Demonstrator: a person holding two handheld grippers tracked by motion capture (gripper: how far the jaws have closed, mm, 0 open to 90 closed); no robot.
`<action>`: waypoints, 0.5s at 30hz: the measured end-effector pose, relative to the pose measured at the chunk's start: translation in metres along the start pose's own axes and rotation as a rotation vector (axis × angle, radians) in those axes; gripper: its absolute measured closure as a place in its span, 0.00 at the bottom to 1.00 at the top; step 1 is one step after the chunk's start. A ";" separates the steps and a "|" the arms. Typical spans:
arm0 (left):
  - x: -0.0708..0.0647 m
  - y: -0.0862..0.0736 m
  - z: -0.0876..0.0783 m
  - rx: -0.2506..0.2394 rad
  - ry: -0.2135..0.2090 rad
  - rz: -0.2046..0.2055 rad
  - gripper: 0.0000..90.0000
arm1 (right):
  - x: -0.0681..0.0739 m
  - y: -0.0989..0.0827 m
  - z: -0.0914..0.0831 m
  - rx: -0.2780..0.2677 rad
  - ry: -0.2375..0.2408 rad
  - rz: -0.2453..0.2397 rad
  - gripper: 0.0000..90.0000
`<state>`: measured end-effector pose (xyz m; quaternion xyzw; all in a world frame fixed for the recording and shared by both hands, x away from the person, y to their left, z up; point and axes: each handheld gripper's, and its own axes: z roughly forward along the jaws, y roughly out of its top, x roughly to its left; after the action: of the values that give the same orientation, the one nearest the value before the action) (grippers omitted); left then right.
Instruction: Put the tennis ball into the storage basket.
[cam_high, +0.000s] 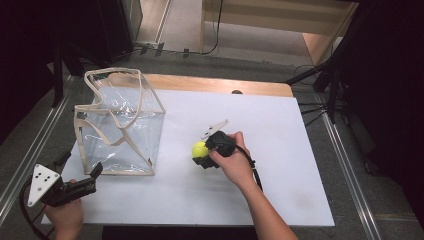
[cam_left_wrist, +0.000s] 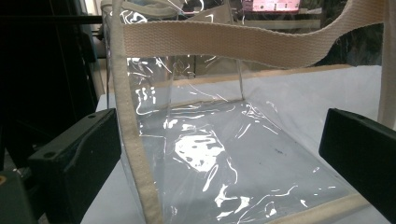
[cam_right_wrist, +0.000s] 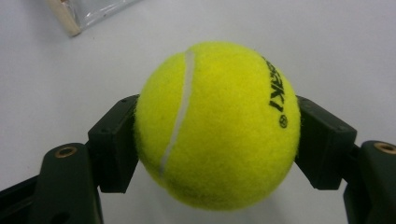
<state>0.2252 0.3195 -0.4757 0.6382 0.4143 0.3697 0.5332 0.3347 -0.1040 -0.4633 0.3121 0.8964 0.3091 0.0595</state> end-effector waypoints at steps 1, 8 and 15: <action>0.000 0.000 0.000 0.000 0.000 0.000 0.00 | 0.000 0.001 0.001 0.000 0.003 -0.004 0.27; 0.000 0.000 0.000 0.001 -0.002 0.002 0.00 | 0.004 0.011 0.005 -0.010 0.020 -0.020 0.27; 0.000 0.000 0.000 0.002 -0.002 0.000 0.00 | 0.008 0.020 0.011 -0.009 0.032 -0.027 0.27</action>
<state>0.2250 0.3198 -0.4753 0.6391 0.4140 0.3687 0.5331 0.3422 -0.0816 -0.4595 0.2946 0.9000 0.3172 0.0506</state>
